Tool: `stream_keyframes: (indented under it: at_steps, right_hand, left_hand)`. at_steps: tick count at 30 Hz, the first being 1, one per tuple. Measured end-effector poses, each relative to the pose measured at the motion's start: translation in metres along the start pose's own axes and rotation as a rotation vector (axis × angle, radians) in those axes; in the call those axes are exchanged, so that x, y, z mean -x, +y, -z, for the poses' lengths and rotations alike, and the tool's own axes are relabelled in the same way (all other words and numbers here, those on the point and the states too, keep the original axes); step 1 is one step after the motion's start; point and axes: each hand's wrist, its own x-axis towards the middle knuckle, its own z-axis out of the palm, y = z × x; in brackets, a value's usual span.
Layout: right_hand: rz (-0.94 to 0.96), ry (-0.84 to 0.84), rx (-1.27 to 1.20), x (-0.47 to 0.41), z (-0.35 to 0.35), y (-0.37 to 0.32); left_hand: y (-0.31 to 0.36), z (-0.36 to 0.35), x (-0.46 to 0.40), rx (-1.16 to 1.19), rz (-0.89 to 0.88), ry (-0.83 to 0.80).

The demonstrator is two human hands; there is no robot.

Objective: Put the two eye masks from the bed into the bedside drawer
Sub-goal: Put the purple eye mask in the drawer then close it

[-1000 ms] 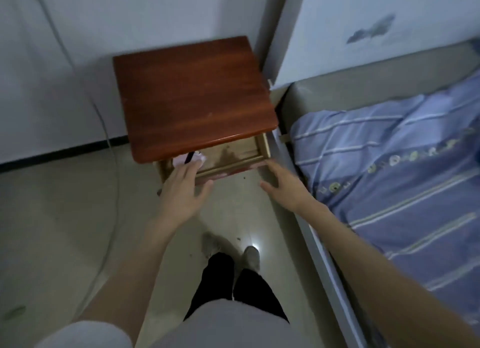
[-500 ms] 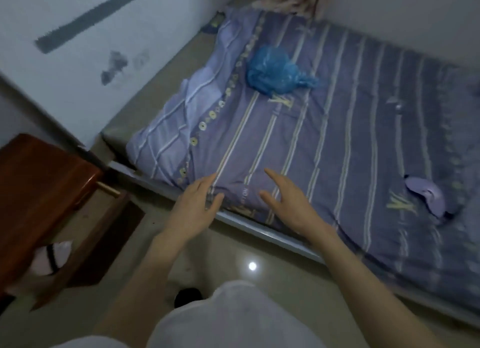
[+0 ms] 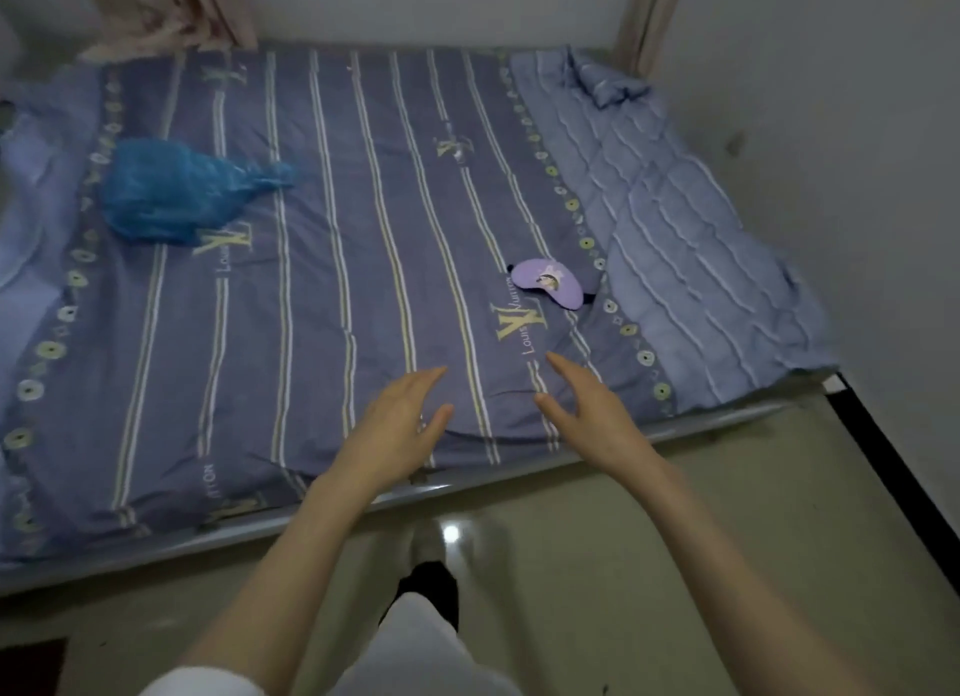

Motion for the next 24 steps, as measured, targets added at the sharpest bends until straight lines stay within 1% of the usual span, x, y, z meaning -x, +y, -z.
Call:
stream_keyframes:
  at_steps: [6, 10, 13, 17, 19, 22, 24]
  right_hand:
    - [-0.095, 0.031, -0.033, -0.048, 0.041, 0.065]
    - [-0.169, 0.055, -0.005, -0.109, 0.076, 0.112]
    - [-0.218, 0.027, 0.055, -0.158, 0.102, 0.141]
    - [-0.213, 0.029, 0.104, -0.225, 0.127, 0.178]
    - [-0.203, 0.017, 0.122, -0.256, 0.131, 0.2]
    - [-0.219, -0.039, 0.171, -0.296, 0.123, 0.238]
    - [-0.257, -0.091, 0.201, -0.325, 0.109, 0.268]
  left_hand:
    - [0.025, -0.043, -0.093, -0.046, -0.04, -0.14]
    - [0.037, -0.075, -0.18, -0.028, -0.029, -0.214]
    - [0.046, -0.093, -0.241, -0.029, 0.002, -0.243]
    - [0.052, -0.117, -0.318, -0.047, -0.003, -0.227]
    - [0.05, -0.132, -0.351, -0.064, 0.023, -0.224]
    - [0.039, -0.157, -0.388, -0.099, 0.102, -0.218]
    - [0.028, -0.178, -0.407, -0.101, 0.186, -0.166]
